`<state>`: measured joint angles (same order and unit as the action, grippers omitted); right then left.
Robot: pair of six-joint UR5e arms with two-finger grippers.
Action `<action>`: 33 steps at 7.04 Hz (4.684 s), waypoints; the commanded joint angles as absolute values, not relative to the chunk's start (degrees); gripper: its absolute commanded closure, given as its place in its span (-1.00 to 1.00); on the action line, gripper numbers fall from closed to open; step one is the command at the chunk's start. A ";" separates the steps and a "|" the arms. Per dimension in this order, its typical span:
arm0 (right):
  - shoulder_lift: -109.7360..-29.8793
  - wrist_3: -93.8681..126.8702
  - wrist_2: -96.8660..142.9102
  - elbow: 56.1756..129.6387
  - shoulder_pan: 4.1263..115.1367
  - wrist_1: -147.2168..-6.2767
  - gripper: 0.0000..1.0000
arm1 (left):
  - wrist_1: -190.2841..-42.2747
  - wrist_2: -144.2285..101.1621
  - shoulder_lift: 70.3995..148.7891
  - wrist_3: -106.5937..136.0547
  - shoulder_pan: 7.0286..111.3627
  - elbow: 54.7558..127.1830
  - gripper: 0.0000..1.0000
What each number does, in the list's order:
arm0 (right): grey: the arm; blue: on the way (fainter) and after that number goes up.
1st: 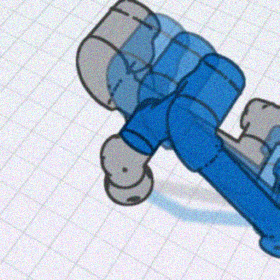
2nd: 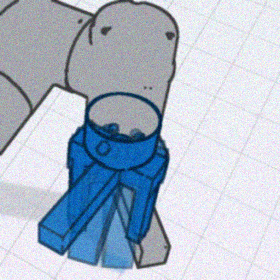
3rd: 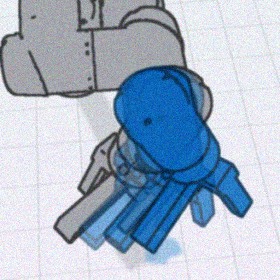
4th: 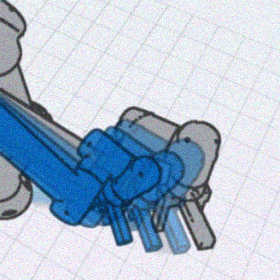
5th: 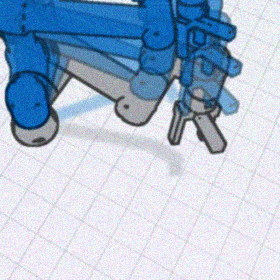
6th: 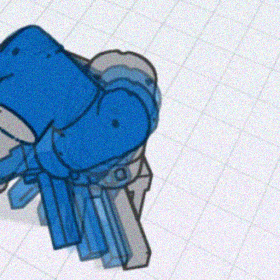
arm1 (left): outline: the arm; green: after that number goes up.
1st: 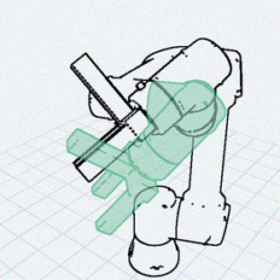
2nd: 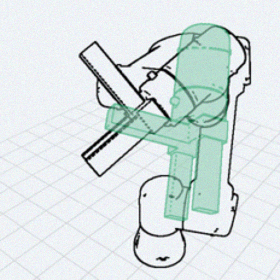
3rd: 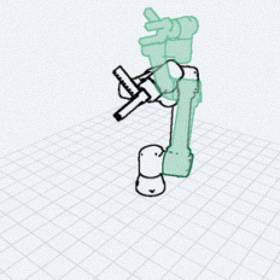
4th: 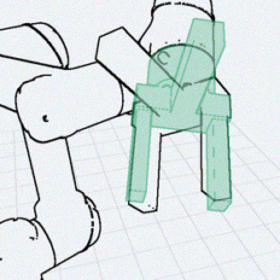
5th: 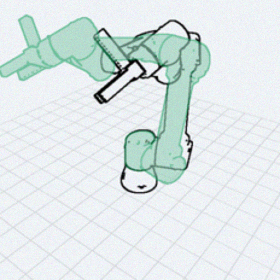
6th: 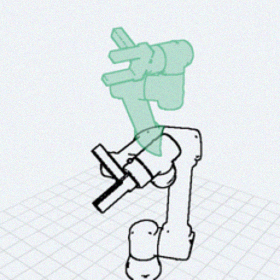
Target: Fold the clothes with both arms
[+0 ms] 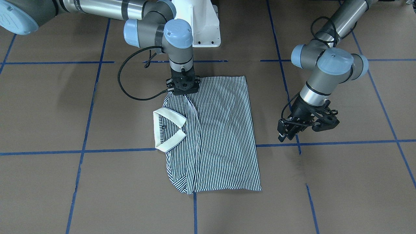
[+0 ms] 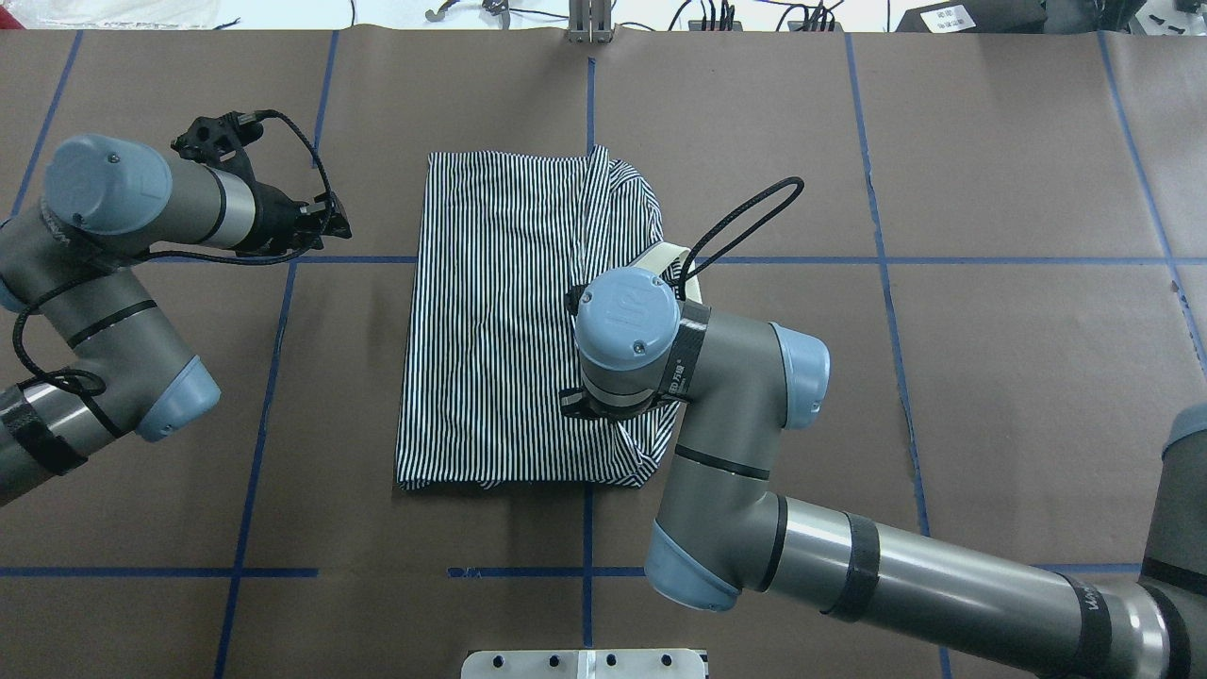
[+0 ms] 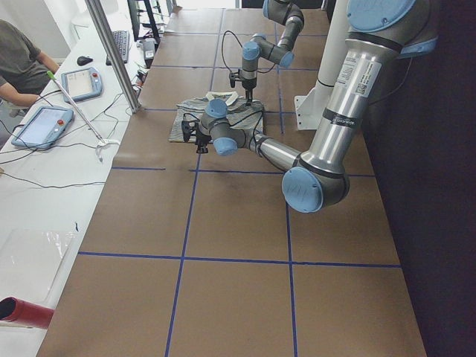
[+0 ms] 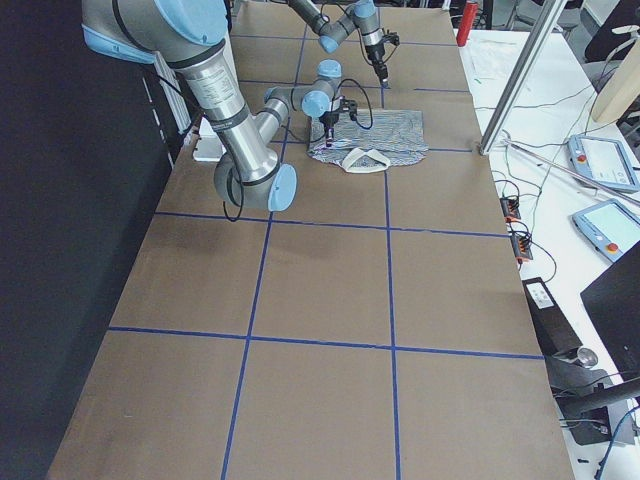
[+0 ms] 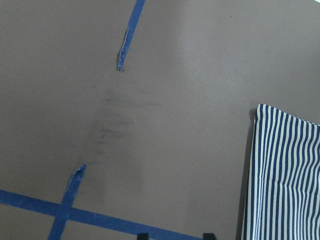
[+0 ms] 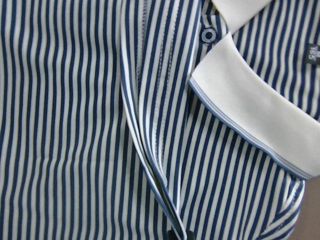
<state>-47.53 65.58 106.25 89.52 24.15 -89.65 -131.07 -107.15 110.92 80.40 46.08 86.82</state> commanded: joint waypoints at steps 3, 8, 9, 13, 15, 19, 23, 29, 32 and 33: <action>-52.91 66.88 106.18 94.13 22.95 -89.65 0.11 | -131.22 -107.05 110.92 80.42 45.97 86.84 0.05; -51.69 66.11 106.17 94.75 25.74 -90.09 -1.00 | -131.22 -107.05 110.92 80.42 45.97 86.66 0.05; -49.85 65.48 106.08 92.14 26.19 -90.09 -1.00 | -131.22 -107.05 110.92 80.42 45.97 86.75 0.05; -44.91 61.44 105.82 83.50 27.69 -90.17 -1.00 | -131.05 -107.14 110.92 81.20 45.97 87.10 0.05; -45.26 60.91 105.91 83.06 27.60 -90.44 -1.00 | -131.04 -107.14 110.92 81.21 45.97 87.19 0.05; -44.12 61.09 105.82 82.97 27.60 -90.27 -1.00 | -131.04 -107.14 110.92 81.30 45.97 87.28 0.05; -43.95 60.56 105.73 82.97 27.51 -90.18 1.00 | -131.04 -107.14 110.92 81.30 45.97 87.27 0.05; -42.37 59.50 105.82 83.85 27.77 -90.26 1.00 | -130.96 -107.14 110.92 81.30 45.97 87.19 0.05; -44.29 59.59 106.08 87.26 29.09 -90.44 1.00 | -130.96 -107.05 110.92 81.30 45.97 87.10 0.05; -46.56 60.20 105.56 88.23 29.00 -90.27 1.00 | -130.96 -107.14 110.92 81.30 45.88 87.19 0.05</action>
